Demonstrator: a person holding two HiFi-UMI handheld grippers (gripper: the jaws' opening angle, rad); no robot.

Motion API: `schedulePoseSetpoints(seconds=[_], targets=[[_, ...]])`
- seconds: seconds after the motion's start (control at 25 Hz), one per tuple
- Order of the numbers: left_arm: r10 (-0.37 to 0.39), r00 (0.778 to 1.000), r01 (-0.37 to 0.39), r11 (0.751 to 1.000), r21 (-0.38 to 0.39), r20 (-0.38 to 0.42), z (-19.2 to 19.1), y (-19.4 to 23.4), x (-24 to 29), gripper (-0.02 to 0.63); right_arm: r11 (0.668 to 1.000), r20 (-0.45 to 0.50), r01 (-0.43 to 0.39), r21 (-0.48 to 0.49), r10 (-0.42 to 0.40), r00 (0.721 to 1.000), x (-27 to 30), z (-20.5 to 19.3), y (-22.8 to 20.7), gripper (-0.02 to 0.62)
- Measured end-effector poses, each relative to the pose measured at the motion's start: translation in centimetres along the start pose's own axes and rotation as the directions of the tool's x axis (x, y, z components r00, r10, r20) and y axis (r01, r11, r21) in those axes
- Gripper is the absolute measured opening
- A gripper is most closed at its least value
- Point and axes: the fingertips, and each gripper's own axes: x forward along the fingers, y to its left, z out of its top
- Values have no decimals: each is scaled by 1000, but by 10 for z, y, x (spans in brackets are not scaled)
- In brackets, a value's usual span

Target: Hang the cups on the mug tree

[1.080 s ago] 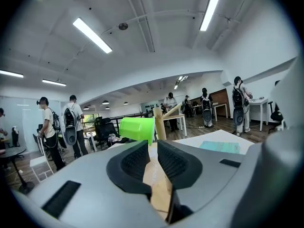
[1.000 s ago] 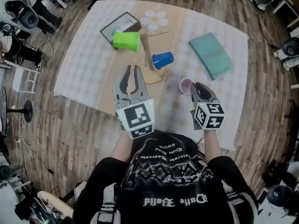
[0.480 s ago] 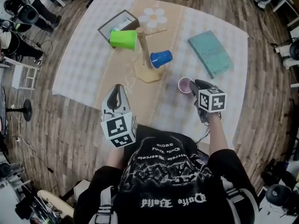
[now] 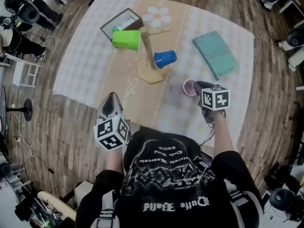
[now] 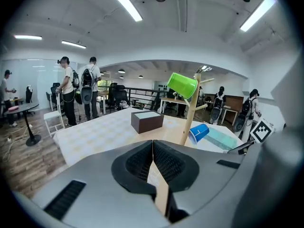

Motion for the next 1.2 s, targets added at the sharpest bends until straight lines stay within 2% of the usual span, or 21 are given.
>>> schedulePoseSetpoints(seconds=[0.2,0.48,0.68,0.88,1.2], targets=[[-10,1000,10,1000,21,-9,-4,-6,3,21,1000,8,10,-3,-10,1000,0,3,-1,38],[-22,1000,23,1000,12,-17,-4,-9,7,21,998,130,46,-34,-41,991,-19,48,0,37],[-43,999,43,999,-4,-15,-2,-14,11,21,993,228,74,-89,-52,972,-32,89,8,35],[-55,998,55,998,-8,-22,-2,-18,14,20,978,327,128,-166,-68,943,-39,132,21,35],[-50,998,49,998,-24,-25,-1,-12,16,20,959,383,142,-247,-39,923,-32,175,43,35]])
